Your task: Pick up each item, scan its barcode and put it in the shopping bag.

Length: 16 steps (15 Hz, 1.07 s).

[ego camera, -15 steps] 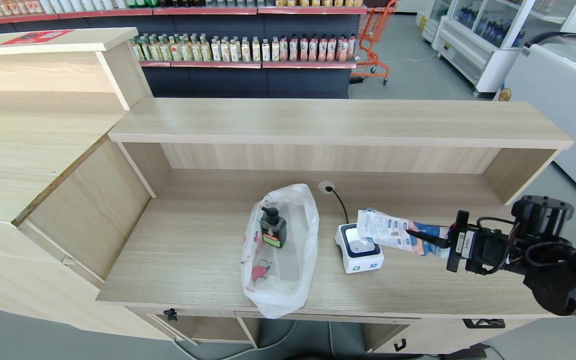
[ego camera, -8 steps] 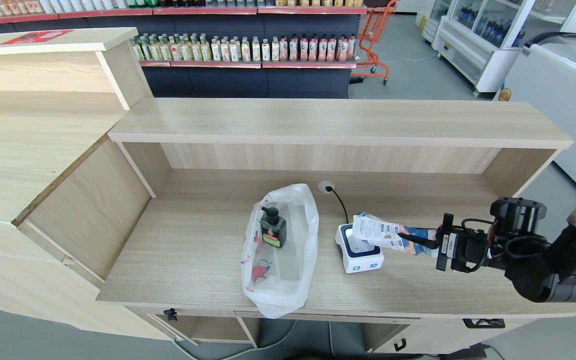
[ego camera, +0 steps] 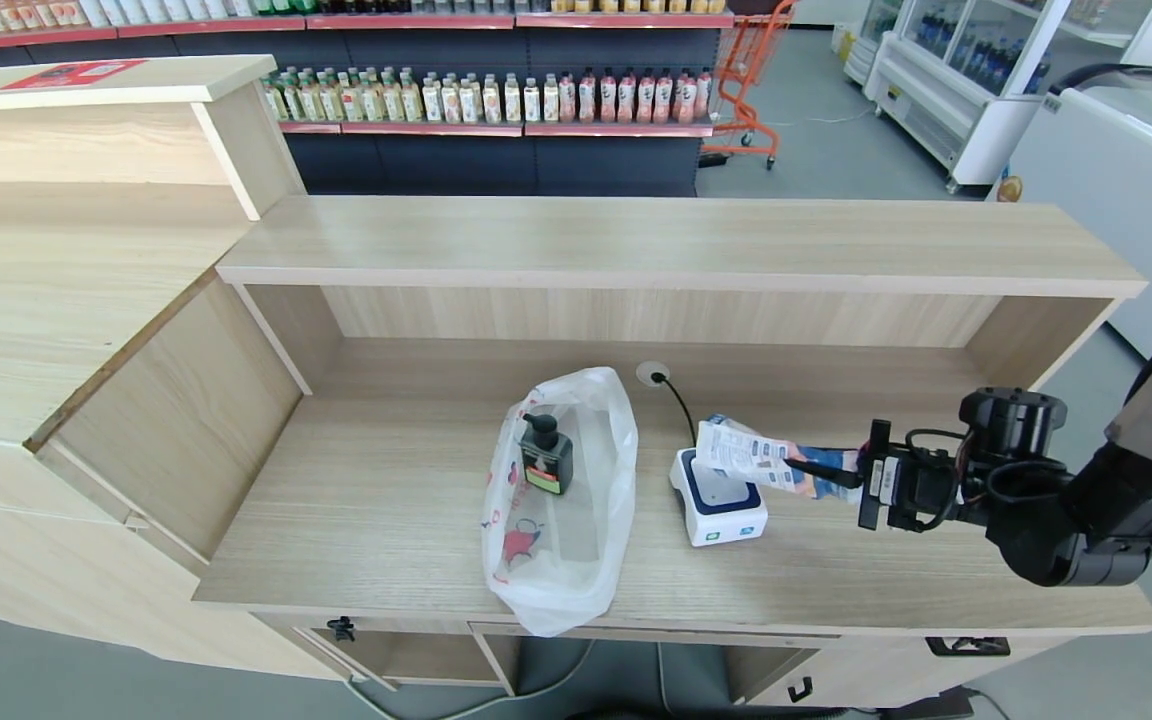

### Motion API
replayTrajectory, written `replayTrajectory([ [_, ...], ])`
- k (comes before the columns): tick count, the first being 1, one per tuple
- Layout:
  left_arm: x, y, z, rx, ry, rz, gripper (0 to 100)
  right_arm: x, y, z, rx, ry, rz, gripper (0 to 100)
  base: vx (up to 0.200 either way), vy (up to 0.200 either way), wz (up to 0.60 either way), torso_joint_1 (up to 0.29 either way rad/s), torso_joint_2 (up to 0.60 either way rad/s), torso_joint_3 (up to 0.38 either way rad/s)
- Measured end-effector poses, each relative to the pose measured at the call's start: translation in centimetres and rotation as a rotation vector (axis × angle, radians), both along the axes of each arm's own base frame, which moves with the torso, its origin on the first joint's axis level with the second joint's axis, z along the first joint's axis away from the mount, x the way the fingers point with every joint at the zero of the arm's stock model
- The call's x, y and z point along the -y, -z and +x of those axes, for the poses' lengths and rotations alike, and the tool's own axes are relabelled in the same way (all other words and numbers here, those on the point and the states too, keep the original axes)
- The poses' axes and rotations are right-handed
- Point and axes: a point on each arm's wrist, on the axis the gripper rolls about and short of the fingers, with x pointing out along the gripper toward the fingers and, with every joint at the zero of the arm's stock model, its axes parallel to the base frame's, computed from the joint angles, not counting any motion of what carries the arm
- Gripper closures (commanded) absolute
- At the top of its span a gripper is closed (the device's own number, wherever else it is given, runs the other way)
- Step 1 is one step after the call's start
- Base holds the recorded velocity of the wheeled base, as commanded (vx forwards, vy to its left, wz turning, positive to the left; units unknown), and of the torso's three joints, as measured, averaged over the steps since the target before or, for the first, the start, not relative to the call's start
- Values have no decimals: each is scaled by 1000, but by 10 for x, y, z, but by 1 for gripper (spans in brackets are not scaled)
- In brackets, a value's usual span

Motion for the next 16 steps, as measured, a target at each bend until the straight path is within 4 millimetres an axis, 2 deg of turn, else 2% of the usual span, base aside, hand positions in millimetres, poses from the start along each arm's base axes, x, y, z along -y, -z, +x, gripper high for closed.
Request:
replayTrajectory([
  [6, 0, 0, 0, 0, 0, 0, 0, -3, 7, -2, -27, -10, 1, 100, 0, 0, 0, 0, 0, 0],
  [10, 0, 0, 0, 0, 0, 0, 0, -3, 3, -4, -20, -69, 19, 100, 0, 0, 0, 0, 0, 0],
  [16, 0, 0, 0, 0, 0, 0, 0, -3, 0, -5, -27, -67, 25, 100, 0, 0, 0, 0, 0, 0],
])
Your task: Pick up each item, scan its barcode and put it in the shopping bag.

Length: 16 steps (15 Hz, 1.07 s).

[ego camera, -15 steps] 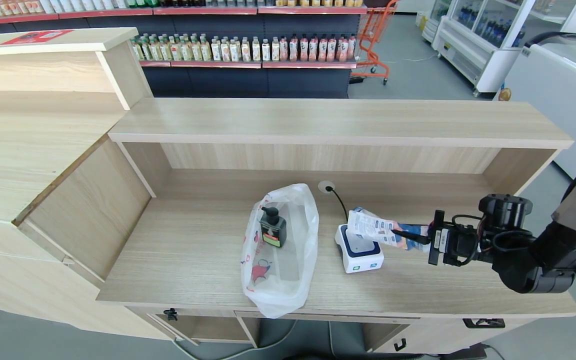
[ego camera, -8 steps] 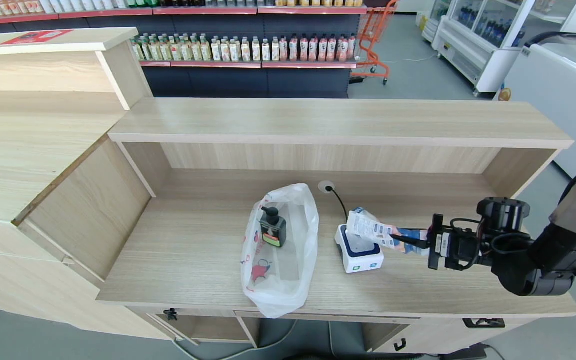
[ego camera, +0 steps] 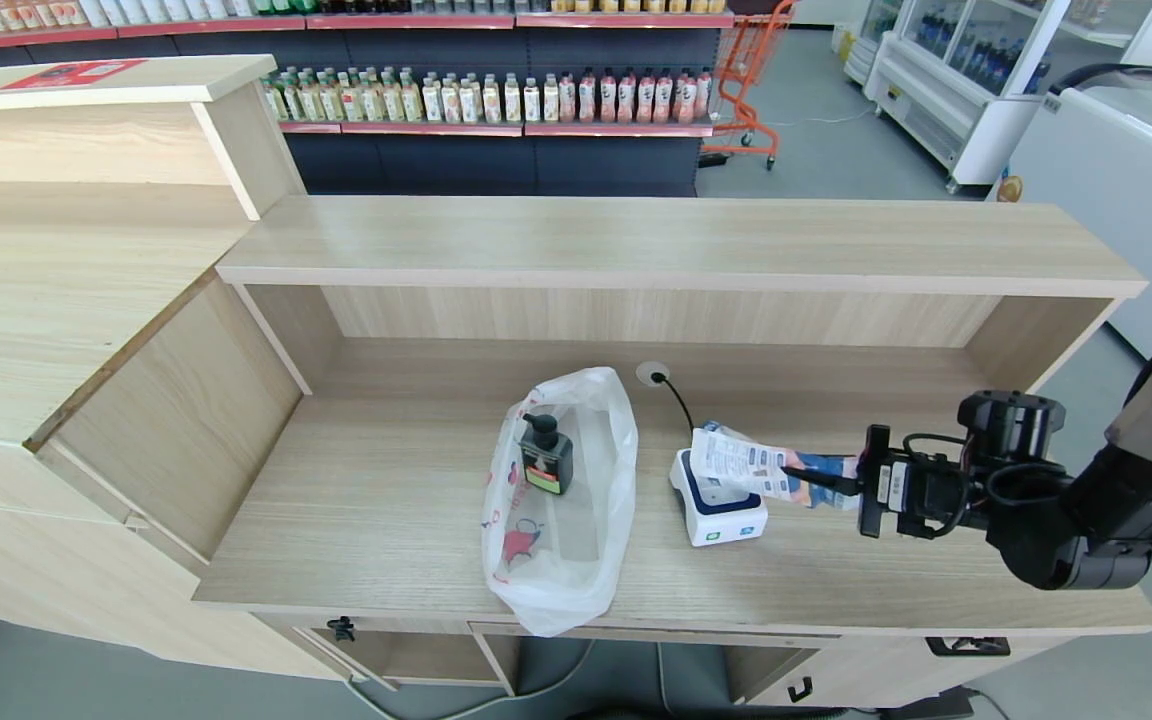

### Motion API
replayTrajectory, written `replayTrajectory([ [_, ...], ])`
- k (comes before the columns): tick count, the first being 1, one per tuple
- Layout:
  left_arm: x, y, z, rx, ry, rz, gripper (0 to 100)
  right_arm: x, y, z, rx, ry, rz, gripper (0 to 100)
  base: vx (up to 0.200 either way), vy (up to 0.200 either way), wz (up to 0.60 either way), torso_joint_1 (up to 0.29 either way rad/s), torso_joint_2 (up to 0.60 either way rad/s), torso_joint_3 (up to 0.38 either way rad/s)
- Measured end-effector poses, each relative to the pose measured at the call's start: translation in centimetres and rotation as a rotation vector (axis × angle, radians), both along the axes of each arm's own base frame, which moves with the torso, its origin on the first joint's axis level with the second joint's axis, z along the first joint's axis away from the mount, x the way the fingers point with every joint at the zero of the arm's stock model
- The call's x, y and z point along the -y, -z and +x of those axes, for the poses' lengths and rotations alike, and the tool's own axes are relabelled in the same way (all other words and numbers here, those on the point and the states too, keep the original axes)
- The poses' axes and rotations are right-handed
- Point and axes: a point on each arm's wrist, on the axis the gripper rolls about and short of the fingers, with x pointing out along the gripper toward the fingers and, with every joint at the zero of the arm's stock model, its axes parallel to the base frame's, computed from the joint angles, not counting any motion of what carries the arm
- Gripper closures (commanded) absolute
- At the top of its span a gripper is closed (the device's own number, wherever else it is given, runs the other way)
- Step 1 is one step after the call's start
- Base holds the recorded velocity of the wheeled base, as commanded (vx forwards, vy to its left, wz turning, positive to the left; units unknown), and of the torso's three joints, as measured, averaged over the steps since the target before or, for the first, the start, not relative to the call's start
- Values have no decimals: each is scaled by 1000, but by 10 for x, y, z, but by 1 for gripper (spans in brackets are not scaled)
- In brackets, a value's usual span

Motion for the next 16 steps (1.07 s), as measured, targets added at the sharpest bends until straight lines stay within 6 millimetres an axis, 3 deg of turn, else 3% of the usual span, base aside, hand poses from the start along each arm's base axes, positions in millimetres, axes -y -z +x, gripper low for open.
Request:
replayTrajectory([
  [4, 0, 0, 0, 0, 0, 0, 0, 3, -2, 0, 5, -5, 3, 100, 0, 0, 0, 0, 0, 0],
  [7, 0, 0, 0, 0, 0, 0, 0, 23, -16, -14, -67, 22, 46, 100, 0, 0, 0, 0, 0, 0],
  [12, 0, 0, 0, 0, 0, 0, 0, 54, -79, -57, -446, 261, 347, 100, 0, 0, 0, 0, 0, 0],
  [14, 0, 0, 0, 0, 0, 0, 0, 44, -97, -73, -594, 472, 537, 100, 0, 0, 0, 0, 0, 0],
  [16, 0, 0, 0, 0, 0, 0, 0, 8, -108, -84, -706, 578, 699, 100, 0, 0, 0, 0, 0, 0],
])
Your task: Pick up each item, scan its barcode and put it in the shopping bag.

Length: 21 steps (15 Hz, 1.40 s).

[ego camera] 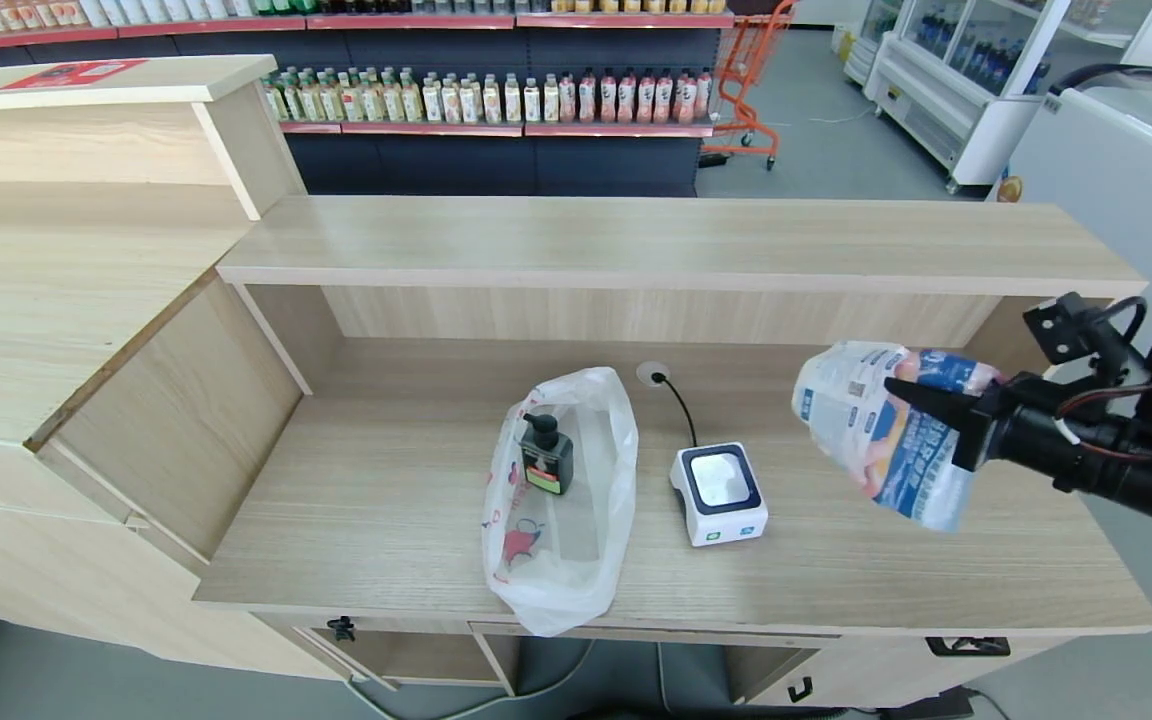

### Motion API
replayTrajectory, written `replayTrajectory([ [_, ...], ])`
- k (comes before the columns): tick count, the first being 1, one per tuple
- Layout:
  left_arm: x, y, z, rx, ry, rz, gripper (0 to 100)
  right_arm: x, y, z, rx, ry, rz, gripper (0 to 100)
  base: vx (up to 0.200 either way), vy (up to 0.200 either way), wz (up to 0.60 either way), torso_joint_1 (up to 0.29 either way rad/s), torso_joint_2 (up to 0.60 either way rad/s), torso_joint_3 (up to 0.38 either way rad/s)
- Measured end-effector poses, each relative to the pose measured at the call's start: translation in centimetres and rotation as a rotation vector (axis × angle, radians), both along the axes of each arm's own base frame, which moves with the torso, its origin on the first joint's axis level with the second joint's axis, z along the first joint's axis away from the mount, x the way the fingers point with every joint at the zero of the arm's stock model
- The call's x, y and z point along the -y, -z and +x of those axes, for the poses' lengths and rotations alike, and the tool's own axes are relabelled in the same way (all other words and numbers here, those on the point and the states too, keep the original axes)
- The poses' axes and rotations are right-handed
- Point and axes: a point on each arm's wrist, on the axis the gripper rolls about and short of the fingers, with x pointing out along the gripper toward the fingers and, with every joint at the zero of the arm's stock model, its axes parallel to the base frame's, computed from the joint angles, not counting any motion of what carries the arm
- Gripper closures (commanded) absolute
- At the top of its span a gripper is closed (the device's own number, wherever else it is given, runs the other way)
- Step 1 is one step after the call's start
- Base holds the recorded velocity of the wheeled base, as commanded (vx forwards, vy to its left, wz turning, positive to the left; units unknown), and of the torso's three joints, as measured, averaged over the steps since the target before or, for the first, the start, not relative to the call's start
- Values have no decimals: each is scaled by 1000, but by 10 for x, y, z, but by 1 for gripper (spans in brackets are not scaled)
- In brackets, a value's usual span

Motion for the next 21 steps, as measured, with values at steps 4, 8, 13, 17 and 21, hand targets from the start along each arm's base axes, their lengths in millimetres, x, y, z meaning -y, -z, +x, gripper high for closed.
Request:
replayTrajectory([
  [4, 0, 0, 0, 0, 0, 0, 0, -56, 0, -21, -252, 104, 171, 100, 0, 0, 0, 0, 0, 0],
  [8, 0, 0, 0, -3, 0, -4, 0, -74, -17, -23, -352, 92, 236, 100, 0, 0, 0, 0, 0, 0],
  [13, 0, 0, 0, -1, 0, -2, 0, -78, -31, -16, -395, 95, 304, 100, 0, 0, 0, 0, 0, 0],
  [17, 0, 0, 0, 0, 0, -3, 0, -85, -31, -17, -496, 94, 358, 100, 0, 200, 0, 2, 2, 2],
  [21, 0, 0, 0, 1, 0, 1, 0, -101, -33, -18, -656, 95, 433, 100, 0, 200, 0, 4, 5, 0],
])
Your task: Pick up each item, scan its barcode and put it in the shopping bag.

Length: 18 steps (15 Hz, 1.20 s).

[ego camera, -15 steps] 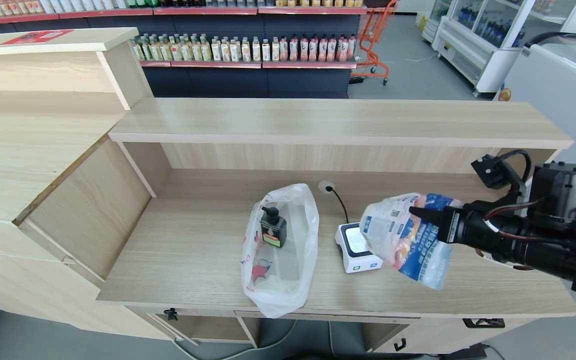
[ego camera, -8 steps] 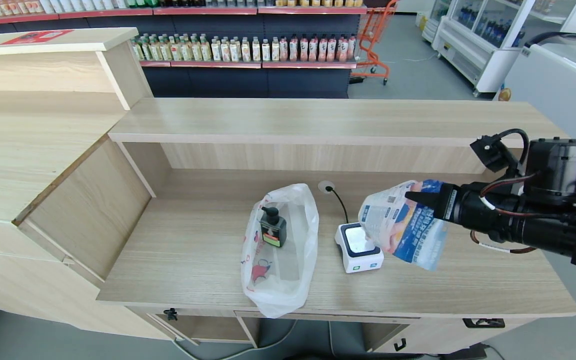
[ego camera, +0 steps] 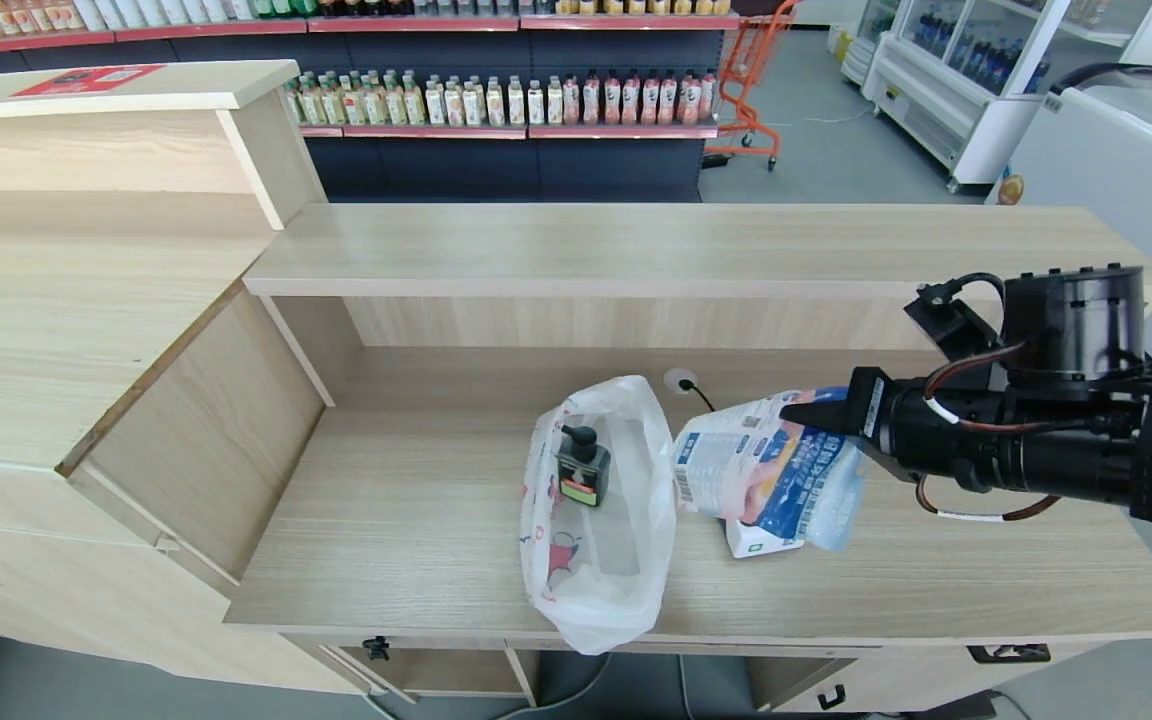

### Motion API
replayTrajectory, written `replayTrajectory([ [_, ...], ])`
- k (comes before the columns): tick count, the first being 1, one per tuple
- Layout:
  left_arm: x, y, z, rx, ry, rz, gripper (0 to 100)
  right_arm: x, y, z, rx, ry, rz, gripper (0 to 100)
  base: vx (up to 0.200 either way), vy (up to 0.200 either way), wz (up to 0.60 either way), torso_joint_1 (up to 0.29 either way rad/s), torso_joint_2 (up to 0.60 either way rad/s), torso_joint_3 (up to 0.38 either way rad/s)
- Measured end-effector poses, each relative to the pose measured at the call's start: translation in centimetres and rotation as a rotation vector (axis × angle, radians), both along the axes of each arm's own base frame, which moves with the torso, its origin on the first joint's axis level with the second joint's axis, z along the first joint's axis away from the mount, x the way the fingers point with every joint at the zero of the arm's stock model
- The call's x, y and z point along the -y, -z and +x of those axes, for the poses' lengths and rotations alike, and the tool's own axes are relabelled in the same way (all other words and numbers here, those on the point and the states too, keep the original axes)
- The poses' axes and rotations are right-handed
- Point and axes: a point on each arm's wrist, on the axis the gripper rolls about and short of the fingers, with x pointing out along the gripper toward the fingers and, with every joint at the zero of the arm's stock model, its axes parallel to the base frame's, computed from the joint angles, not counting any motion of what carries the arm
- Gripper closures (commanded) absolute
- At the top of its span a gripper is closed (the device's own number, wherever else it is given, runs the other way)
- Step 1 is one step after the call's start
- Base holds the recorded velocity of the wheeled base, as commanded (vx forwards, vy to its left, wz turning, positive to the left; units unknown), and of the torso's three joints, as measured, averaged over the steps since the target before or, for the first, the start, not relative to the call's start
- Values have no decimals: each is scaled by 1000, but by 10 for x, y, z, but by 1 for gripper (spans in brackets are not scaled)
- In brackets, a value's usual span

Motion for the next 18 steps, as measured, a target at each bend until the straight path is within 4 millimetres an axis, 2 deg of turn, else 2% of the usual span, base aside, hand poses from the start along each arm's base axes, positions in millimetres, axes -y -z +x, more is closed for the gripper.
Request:
replayTrajectory([
  [3, 0, 0, 0, 0, 0, 0, 0, -15, -3, 10, -57, -14, 17, 100, 0, 67, 0, 1, 2, 1],
  [7, 0, 0, 0, 0, -1, 1, 0, -24, 12, 21, -104, -31, -2, 100, 0, 0, 0, 0, 0, 0],
  [12, 0, 0, 0, 0, 0, 1, 0, -29, 26, 23, -163, -84, 12, 100, 0, 0, 0, 0, 0, 0],
  [15, 0, 0, 0, 0, 0, 0, 0, -28, 43, 29, -216, -69, -5, 100, 0, 0, 0, 0, 0, 0],
  [18, 0, 0, 0, 0, 0, 1, 0, -32, 61, 46, -251, -54, -19, 100, 0, 0, 0, 0, 0, 0],
])
